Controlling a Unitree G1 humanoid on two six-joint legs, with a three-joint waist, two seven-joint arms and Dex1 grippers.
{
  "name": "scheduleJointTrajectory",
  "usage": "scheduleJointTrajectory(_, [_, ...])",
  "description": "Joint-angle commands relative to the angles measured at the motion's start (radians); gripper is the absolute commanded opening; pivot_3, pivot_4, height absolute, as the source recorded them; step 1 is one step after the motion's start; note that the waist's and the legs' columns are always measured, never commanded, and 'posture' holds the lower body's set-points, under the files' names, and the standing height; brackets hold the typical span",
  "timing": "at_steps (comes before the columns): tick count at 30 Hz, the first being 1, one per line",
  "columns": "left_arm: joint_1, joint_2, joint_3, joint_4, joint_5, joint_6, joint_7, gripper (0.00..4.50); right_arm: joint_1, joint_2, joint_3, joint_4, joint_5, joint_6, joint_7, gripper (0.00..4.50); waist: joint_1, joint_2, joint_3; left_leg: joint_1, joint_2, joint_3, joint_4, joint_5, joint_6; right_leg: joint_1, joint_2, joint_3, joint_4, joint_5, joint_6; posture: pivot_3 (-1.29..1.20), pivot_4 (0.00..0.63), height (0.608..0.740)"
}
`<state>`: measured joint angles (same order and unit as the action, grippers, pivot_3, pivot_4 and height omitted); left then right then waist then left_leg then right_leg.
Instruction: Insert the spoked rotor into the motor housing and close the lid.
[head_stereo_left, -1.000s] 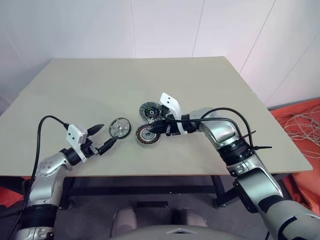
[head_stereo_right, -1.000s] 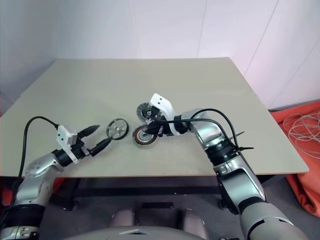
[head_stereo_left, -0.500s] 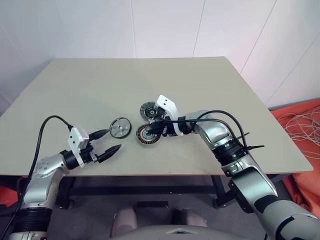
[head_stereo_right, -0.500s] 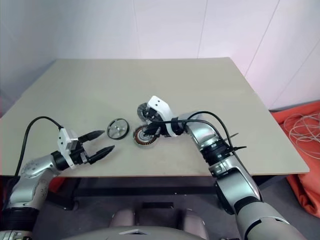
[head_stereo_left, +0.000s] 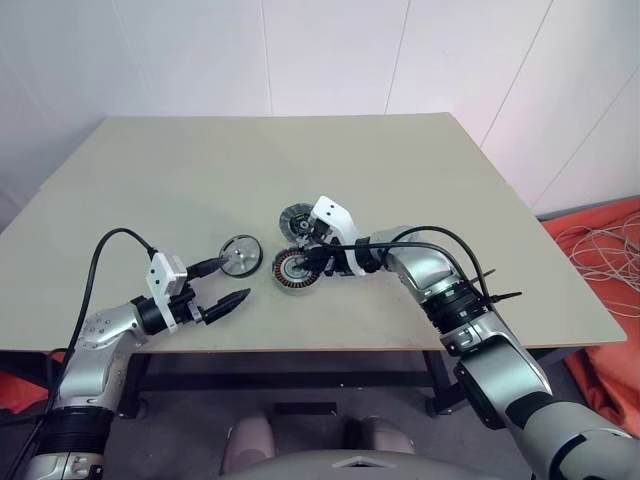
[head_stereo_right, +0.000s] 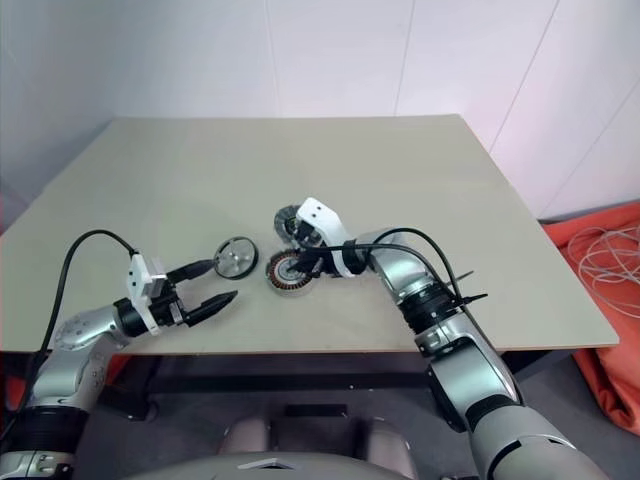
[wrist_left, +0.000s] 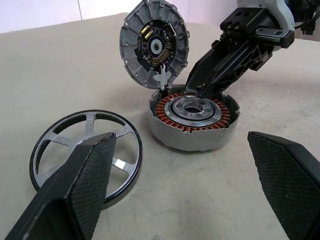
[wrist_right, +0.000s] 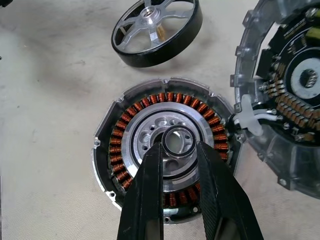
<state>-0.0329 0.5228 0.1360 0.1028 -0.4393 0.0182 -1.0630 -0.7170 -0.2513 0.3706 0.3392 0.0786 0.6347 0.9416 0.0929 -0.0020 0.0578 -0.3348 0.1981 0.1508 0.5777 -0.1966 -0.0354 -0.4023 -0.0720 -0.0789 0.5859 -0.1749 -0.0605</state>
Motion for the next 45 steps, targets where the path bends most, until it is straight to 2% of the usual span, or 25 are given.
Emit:
scheduleJointTrajectory(1, [-0.020,-0.003,-0.002,-0.035,-0.001,-0.007,0.012,4.50,-0.003,0.008,-0.003,-0.037,0.013,0.007,0.006,0.65,0.000,0.000,0.000,0.000,0.000,0.000,0.000,0.000,0.000,0.000,0.000,0.000,0.000,0.000,0.000,0.00,0.000,0.740])
scheduleJointTrajectory(36, [-0.032,0.002,-0.008,-0.074,-0.004,0.025,0.043,4.50,-0.020,0.026,-0.013,0.018,0.001,0.025,-0.011,0.65,0.000,0.000,0.000,0.001,0.000,0.000,0.000,0.000,-0.001,0.001,0.000,0.000,0.001,0.000,0.000,0.00,0.000,0.740])
scheduleJointTrajectory(45, [-0.040,-0.004,-0.012,-0.047,0.003,0.006,0.033,4.50,-0.020,0.021,-0.012,-0.007,-0.001,0.008,-0.011,3.76,0.000,0.000,0.000,0.001,0.000,0.000,0.000,0.001,-0.001,0.001,0.000,0.000,0.001,0.000,0.000,0.00,0.000,0.740])
